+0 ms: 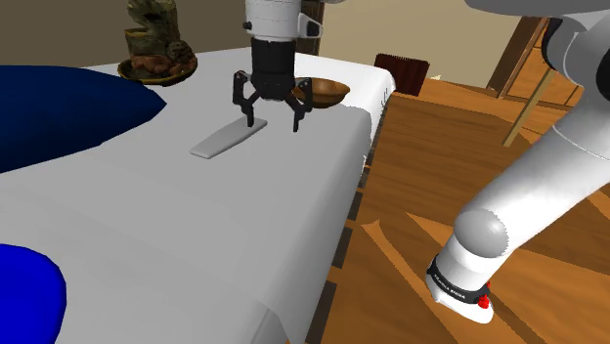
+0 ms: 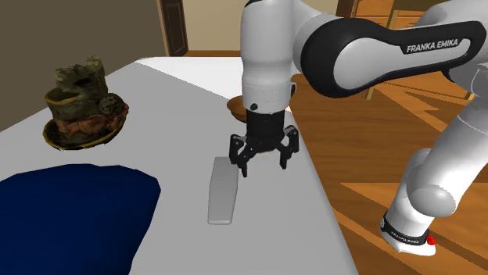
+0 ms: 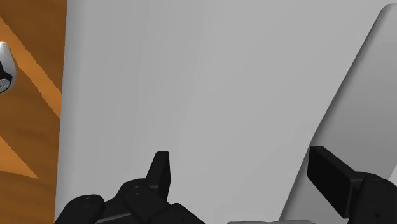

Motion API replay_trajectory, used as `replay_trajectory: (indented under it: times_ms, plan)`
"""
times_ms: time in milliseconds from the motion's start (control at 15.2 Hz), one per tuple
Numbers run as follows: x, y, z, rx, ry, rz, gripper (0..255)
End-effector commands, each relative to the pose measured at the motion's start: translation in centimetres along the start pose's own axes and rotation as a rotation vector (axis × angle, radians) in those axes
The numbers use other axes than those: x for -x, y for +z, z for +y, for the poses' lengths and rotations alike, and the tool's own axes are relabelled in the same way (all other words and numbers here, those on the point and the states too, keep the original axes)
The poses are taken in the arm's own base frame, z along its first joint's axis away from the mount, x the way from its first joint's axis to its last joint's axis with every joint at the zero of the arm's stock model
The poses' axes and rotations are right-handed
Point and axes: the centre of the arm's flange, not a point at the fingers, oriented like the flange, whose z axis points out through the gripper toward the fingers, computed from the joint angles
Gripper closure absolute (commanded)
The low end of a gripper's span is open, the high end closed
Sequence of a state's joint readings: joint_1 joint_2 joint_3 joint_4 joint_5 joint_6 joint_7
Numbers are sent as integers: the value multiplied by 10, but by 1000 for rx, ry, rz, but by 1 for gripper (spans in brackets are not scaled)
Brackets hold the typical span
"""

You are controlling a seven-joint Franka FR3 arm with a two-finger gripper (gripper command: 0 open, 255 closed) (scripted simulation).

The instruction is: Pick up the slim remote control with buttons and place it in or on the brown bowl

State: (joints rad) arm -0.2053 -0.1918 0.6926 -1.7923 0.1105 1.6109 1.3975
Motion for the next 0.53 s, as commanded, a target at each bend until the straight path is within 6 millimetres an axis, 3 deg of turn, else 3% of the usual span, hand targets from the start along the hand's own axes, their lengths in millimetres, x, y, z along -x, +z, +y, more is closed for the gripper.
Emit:
replay_trajectory:
  times_ms: [0,330,462]
  plan:
    - [-1,0,-28,-13,82,-2,0]
    - [-9,-6,-88,-40,262,-2,0]
    - [-9,4,-88,-40,262,-2,0]
